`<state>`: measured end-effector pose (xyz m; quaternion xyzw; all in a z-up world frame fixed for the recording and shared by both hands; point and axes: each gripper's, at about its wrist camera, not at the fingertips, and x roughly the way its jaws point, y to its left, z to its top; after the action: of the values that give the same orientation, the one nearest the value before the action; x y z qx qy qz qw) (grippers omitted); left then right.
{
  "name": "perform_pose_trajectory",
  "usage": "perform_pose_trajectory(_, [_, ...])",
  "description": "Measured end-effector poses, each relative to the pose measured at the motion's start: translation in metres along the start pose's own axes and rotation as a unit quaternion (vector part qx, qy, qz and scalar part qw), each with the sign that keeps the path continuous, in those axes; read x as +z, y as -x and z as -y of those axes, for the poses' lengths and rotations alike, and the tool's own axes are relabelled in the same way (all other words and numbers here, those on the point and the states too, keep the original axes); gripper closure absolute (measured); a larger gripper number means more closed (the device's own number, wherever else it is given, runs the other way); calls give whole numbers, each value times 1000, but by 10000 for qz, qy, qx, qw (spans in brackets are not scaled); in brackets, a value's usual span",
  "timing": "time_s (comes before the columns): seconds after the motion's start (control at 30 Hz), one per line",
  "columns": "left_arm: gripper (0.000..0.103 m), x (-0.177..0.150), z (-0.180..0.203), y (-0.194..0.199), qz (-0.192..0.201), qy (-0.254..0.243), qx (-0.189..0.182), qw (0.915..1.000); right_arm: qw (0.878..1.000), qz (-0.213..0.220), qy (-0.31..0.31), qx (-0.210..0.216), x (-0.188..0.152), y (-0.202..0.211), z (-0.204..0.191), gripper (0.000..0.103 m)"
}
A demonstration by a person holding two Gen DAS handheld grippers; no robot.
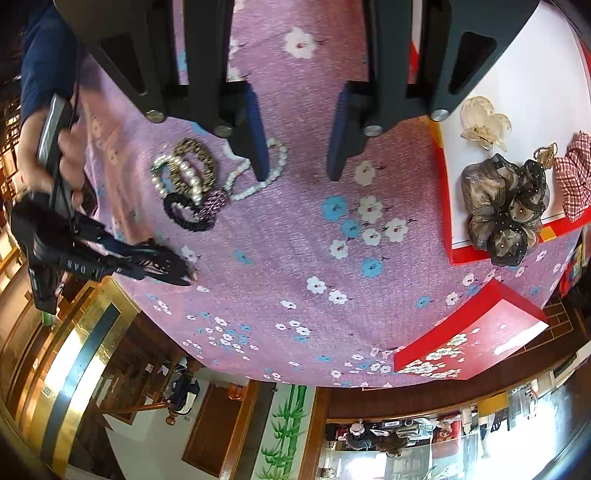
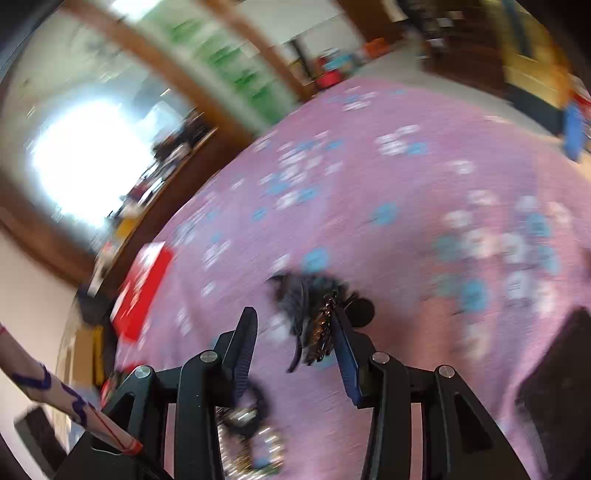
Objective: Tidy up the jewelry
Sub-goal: 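Move both grippers back to the bracelets and black claw clip, then grasp the black claw clip with the right gripper while the left grasps the pale bead bracelet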
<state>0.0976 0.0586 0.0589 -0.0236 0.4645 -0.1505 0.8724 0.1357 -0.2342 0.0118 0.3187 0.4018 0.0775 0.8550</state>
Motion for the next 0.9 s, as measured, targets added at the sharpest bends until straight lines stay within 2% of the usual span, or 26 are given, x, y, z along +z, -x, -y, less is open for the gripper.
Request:
perform_pose_trajectory(0.07, [64,4,7,2,17,-2,8,10000,9985,-254,270,413,-5,-3,-16,58])
perform_pose_trajectory(0.13, [64,9,14,2,-5,-12,17,10000,9968,-304,440,595,-10,-3,-29,58])
perform_pose_trajectory(0.23, [64,15,26,-11,-137,-77,101,9998,9968,-7,500,623,-10,8,-33,54])
perform_pose_trajectory(0.33, [64,15,32,-37,-411,-133,154,9989,9979,175,225,573,-10,15,-22,50])
perform_pose_trajectory(0.4, [77,12,31,-54,-584,-135,348,9976,9982,182,127,551,-9,16,-17,50])
perform_pose_trajectory(0.57, [78,6,22,-76,-701,-65,466,9964,9984,258,87,496,-7,21,-12,50])
perform_pose_trajectory(0.67, [78,5,29,-78,-530,-338,568,9964,9987,270,120,418,-7,19,-13,50])
perform_pose_trajectory(0.7, [81,3,33,-78,-445,-439,618,9961,9989,273,125,359,-7,18,-13,50])
perform_pose_trajectory(0.73, [99,1,36,-78,-393,-507,648,9958,9991,266,138,298,-8,17,-13,48])
perform_pose_trajectory(0.9, [98,-3,49,-66,-84,-796,614,9949,9992,70,378,-137,-17,-10,-22,43])
